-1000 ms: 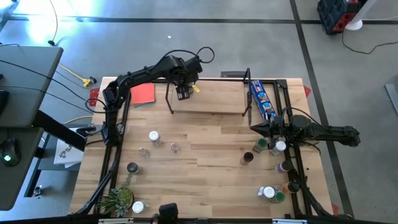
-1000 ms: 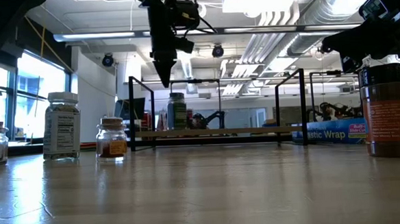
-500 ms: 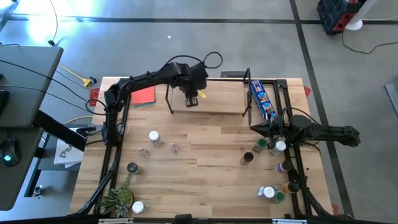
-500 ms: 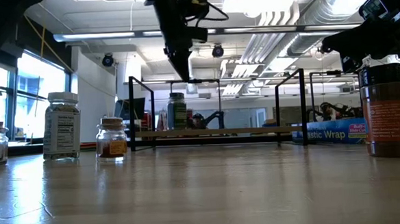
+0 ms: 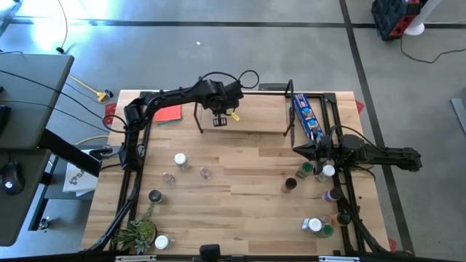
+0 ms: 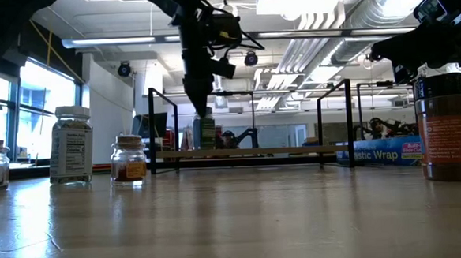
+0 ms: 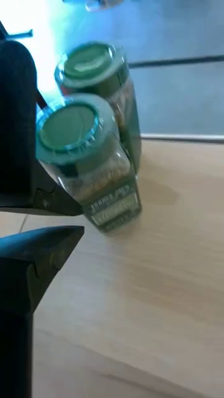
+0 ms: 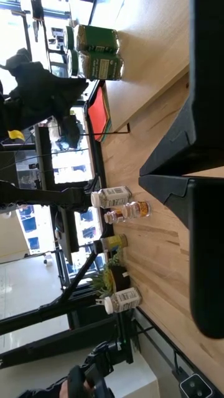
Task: Shelf spices
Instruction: Put the bottom left green seasoning bottle on the shelf aligned with the other green seasoning bottle
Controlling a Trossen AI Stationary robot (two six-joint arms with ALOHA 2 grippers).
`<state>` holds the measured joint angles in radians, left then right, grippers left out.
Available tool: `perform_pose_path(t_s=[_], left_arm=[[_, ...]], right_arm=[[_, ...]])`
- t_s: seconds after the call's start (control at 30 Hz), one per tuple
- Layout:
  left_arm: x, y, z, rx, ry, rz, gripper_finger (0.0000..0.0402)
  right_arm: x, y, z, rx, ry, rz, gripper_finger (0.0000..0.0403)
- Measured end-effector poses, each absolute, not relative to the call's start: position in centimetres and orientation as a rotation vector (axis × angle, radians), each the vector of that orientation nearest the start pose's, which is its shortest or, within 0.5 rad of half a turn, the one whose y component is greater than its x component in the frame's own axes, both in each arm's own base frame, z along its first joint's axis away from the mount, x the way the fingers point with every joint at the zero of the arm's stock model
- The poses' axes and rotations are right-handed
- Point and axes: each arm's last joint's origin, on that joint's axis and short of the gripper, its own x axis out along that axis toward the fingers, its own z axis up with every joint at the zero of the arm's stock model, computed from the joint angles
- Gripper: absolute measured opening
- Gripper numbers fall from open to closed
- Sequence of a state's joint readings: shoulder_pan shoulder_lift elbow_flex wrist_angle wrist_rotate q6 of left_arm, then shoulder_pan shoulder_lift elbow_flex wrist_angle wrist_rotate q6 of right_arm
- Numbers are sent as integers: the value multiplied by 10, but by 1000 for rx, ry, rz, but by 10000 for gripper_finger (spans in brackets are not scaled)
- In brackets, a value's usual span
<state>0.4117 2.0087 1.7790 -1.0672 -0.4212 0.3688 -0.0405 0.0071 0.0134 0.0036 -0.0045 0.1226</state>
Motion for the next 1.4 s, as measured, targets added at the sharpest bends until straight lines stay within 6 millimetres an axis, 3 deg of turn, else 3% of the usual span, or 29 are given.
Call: perform_pose_path(t_s=[0.9, 1.07, 1.4], left_arm=[[360, 175, 255, 376, 1574, 545, 27], [350, 176, 254, 310, 1643, 563, 27], [341, 207, 253, 82, 1519, 668, 19]], right_arm=[[97, -4, 168, 122, -12, -35, 0], [97, -4, 168, 122, -12, -35, 0], [97, -4, 168, 122, -12, -35, 0]])
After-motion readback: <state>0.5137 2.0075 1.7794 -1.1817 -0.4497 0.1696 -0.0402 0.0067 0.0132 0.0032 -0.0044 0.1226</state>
